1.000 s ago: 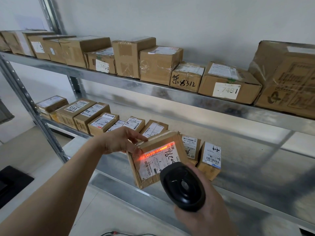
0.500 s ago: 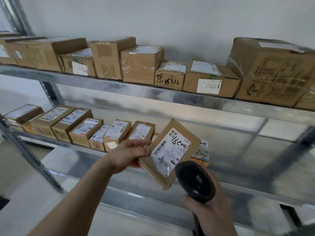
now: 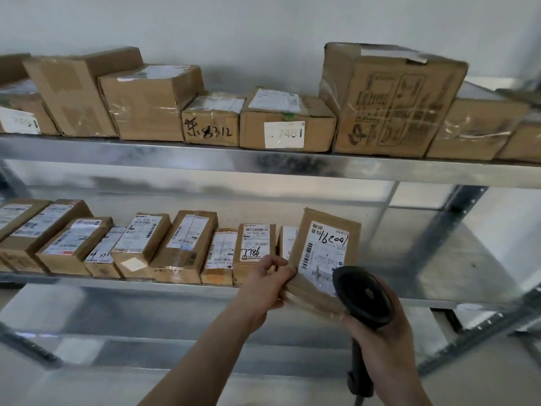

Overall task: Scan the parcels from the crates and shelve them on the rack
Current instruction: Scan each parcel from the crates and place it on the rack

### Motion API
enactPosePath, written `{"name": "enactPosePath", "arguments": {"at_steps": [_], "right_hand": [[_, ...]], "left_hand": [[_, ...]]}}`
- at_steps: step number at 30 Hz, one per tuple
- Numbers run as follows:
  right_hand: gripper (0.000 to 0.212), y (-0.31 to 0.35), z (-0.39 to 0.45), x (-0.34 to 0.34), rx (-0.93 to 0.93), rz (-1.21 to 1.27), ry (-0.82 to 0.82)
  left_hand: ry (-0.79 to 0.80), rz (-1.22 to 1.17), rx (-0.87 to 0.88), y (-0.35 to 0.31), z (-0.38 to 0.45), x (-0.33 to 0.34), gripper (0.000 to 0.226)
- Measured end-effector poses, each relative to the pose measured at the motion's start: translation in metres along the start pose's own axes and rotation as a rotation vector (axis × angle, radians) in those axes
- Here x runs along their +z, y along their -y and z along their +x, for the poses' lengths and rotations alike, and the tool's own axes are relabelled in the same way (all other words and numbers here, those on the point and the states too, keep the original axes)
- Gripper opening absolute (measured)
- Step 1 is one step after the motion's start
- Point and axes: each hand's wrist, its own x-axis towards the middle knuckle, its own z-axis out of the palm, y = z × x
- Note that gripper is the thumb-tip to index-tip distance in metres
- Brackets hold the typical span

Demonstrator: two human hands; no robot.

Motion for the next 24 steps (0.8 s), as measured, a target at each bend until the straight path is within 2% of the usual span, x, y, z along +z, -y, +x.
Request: {"name": "enactPosePath", "arguments": {"at_steps": [5,9,14,17,24], "right_hand": [[0.068,-0.01,0.045,-0.03,0.013,0.014,-0.011],[0.073,-0.025,0.083,-0.048,0.089,-0.024,0.017],[0.078,-0.041,0.119,-0.054,0.13,-0.024,0.065],[0.071,-0.049,0.136,-0.059,0.153,-0.015,0.119],[0.068,-0.067,0.167,-0.057,0.179,-0.025,0.249]], "left_hand": [[-0.051,0.172,0.11,0.001,0.02,0.043,0.017],[-0.11,0.453,0.2,0.0,0.045,0.068,0.017],[-0.158,0.663,0.269,-0.002,0.066,0.099,0.039],[-0.166,0.799,0.317,0.004,0.078,0.111,0.045],[-0.179,1.084,0.246,0.027,0.093,0.131,0.04]]}}
